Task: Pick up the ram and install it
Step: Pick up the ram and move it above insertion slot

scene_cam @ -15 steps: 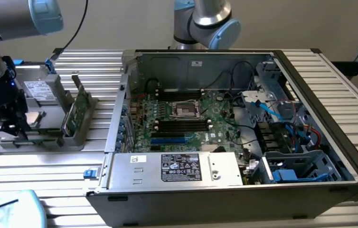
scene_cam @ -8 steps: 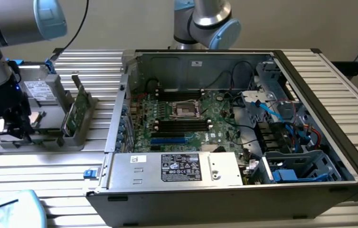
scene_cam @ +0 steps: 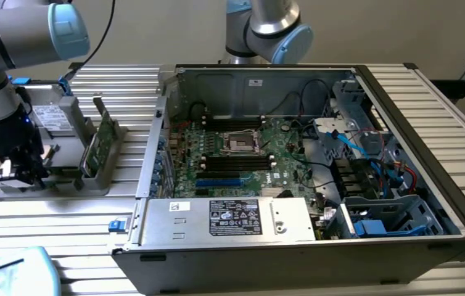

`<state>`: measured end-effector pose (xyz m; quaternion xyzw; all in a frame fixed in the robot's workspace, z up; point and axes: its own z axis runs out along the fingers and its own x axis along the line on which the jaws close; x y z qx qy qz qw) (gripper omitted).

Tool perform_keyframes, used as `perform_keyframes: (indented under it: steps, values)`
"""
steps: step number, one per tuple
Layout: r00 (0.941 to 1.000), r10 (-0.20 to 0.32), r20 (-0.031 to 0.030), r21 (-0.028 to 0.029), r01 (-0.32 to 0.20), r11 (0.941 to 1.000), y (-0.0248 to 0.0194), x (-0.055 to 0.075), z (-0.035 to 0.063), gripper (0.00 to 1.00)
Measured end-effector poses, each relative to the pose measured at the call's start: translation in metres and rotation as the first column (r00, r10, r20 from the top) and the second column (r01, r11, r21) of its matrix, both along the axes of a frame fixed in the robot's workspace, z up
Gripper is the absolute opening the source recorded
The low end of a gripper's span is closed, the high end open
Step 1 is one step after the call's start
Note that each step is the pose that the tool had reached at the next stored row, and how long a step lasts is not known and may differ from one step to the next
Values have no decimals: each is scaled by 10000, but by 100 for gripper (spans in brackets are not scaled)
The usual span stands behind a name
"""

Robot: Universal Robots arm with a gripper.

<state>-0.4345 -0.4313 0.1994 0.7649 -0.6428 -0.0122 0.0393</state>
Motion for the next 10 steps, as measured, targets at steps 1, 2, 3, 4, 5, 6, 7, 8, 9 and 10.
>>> perform_keyframes:
  steps: [1, 2, 3, 4, 5, 6, 7, 8, 9, 10]
  values:
    - [10000, 1, 4, 46, -1, 10000, -1, 0, -7, 37]
    - [10000, 0, 16, 127, -1, 9999, 0, 0, -13, 37]
    - [10000, -1, 27, 206, 0, 9998, 0, 0, -18, 37]
    - [10000, -1, 33, 250, 0, 9997, -2, 0, -22, 37]
    - [10000, -1, 33, 262, 0, 9997, -6, 0, -23, 37]
    - [10000, -1, 33, 262, 0, 9997, -11, 0, -25, 37]
    - [10000, -1, 34, 263, 0, 9997, -17, 0, -28, 37]
    - [10000, -2, 35, 264, 1, 9997, -23, 0, -32, 37]
    - [10000, -4, 35, 264, 3, 9997, -25, 0, -37, 37]
    - [10000, -6, 36, 265, 5, 9996, -26, -1, -44, 37]
